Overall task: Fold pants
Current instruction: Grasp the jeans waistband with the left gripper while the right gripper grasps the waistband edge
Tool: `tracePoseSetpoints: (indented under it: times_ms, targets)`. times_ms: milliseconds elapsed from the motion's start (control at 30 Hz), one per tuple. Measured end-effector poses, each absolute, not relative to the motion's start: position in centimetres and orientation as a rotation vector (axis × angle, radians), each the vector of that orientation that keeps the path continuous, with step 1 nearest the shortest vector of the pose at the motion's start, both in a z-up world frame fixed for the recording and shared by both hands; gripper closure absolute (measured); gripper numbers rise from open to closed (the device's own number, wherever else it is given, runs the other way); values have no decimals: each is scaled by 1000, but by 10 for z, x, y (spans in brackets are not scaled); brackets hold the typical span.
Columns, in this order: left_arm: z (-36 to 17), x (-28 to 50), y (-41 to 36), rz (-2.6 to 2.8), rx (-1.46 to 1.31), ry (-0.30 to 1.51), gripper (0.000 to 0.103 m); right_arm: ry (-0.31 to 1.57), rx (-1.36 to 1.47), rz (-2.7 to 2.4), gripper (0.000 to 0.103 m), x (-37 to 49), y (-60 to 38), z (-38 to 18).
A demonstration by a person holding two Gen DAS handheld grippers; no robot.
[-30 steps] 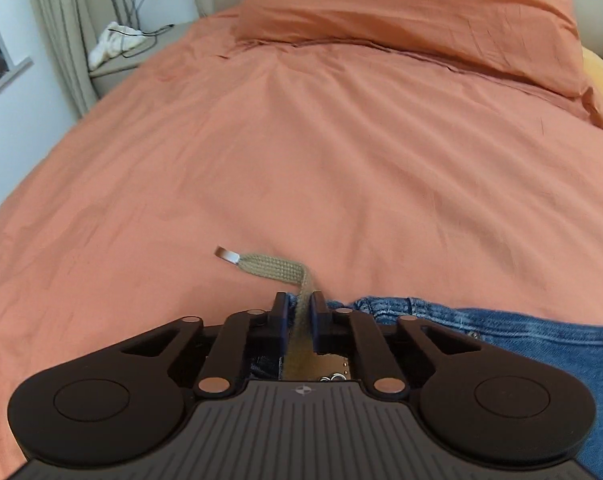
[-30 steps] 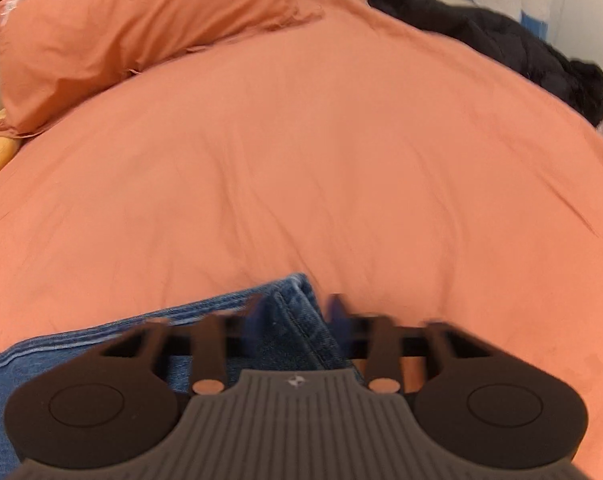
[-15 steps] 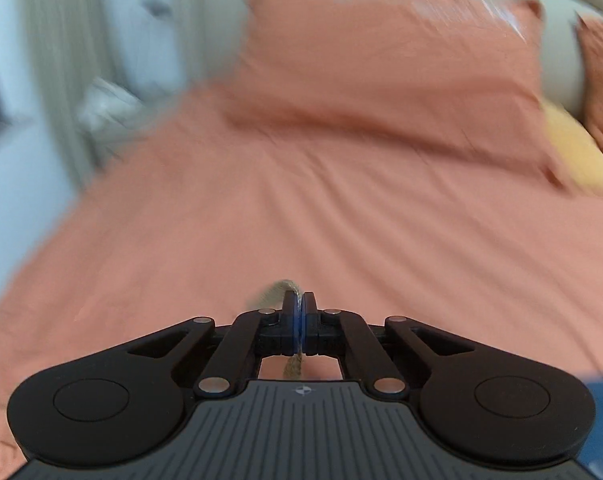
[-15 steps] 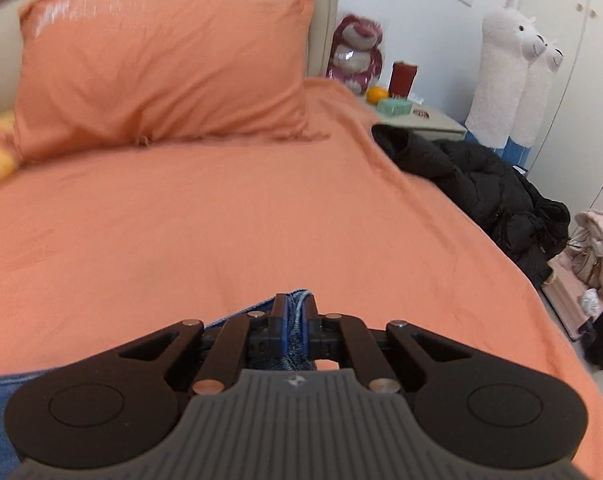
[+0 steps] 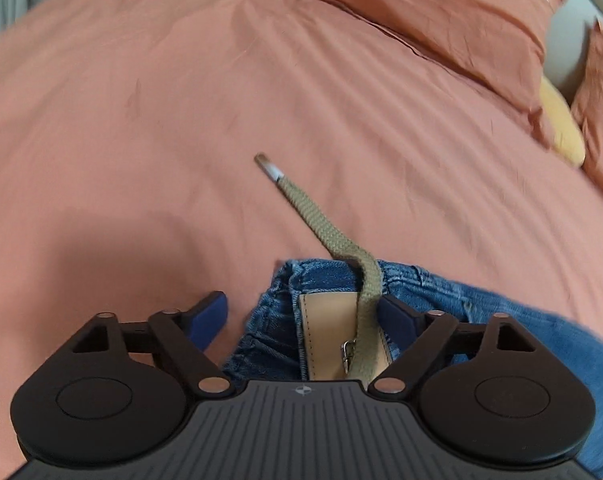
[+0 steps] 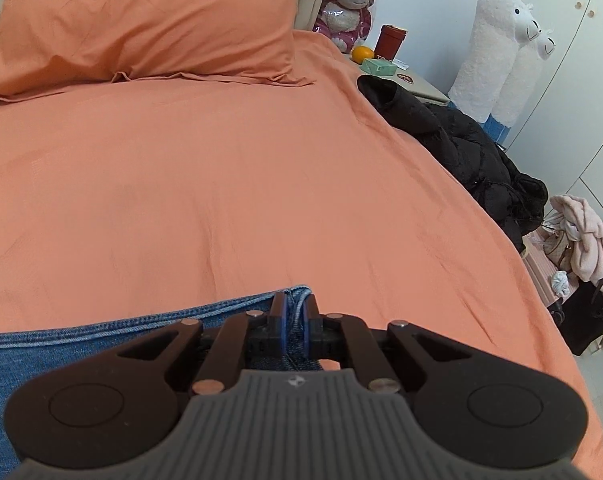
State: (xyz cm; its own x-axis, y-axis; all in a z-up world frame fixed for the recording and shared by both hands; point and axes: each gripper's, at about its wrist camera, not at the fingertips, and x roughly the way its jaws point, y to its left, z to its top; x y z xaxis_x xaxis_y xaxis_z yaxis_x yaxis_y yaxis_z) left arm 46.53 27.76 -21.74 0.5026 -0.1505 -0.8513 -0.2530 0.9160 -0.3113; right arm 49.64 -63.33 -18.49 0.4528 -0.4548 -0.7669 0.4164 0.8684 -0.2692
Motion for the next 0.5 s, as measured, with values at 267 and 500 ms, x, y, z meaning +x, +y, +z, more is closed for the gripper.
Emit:
tracePoseSetpoints:
  times_ms: [267,500]
  targets:
    - [-204,458,228,66,-266,1010,59,976,-50,-606,103,495,-620,-191]
    - [-142,431,187,188,-16,771,71,947,-89,-594,103,488,-614,-165]
